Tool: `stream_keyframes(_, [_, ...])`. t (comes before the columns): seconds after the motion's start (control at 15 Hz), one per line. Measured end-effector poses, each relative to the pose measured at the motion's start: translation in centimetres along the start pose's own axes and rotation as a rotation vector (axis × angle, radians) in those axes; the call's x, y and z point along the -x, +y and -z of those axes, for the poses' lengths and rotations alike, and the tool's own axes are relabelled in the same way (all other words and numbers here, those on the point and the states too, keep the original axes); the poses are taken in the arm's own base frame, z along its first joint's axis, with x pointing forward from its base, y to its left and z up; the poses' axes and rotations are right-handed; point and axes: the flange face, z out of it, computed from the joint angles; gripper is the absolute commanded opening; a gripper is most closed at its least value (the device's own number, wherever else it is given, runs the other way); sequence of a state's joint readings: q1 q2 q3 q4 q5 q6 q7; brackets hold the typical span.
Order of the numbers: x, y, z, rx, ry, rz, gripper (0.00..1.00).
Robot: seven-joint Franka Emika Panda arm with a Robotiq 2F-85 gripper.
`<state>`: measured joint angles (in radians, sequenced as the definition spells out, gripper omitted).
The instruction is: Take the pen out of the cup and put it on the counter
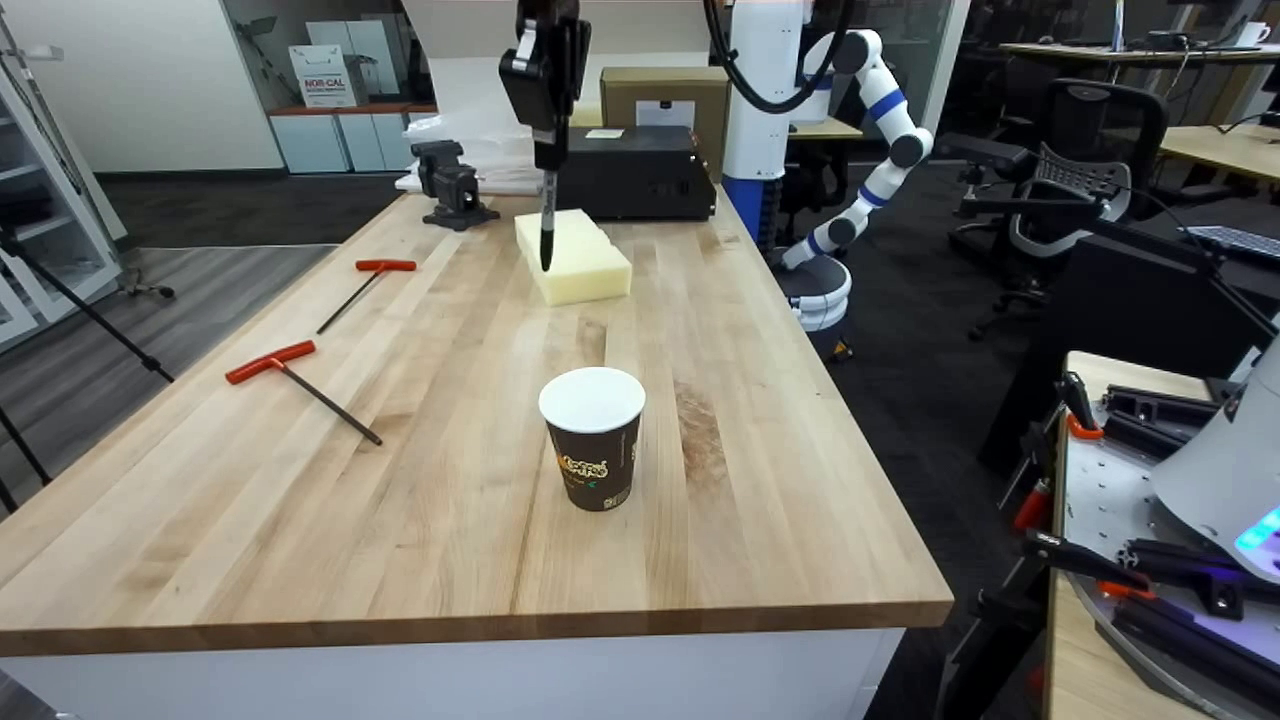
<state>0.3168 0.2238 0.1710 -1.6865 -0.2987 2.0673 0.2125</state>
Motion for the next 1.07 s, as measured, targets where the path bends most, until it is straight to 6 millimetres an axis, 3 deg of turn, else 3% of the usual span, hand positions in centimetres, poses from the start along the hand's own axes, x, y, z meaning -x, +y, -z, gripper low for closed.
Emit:
stream_keyframes(0.6, [2.7, 5.3, -5.6, 0.074, -0.107, -0.096, 0.03])
stream_keyframes(0.67, [3.1, 5.9, -6.2, 0.079, -0.113, -0.106, 0.37])
stream_keyframes(0.8, [3.7, 6.9, -7.3, 0.094, -0.104, -0.123, 0.44])
stream_keyframes(1.07, [4.8, 8.5, -8.4, 0.1, -0.07, -0.167, 0.7])
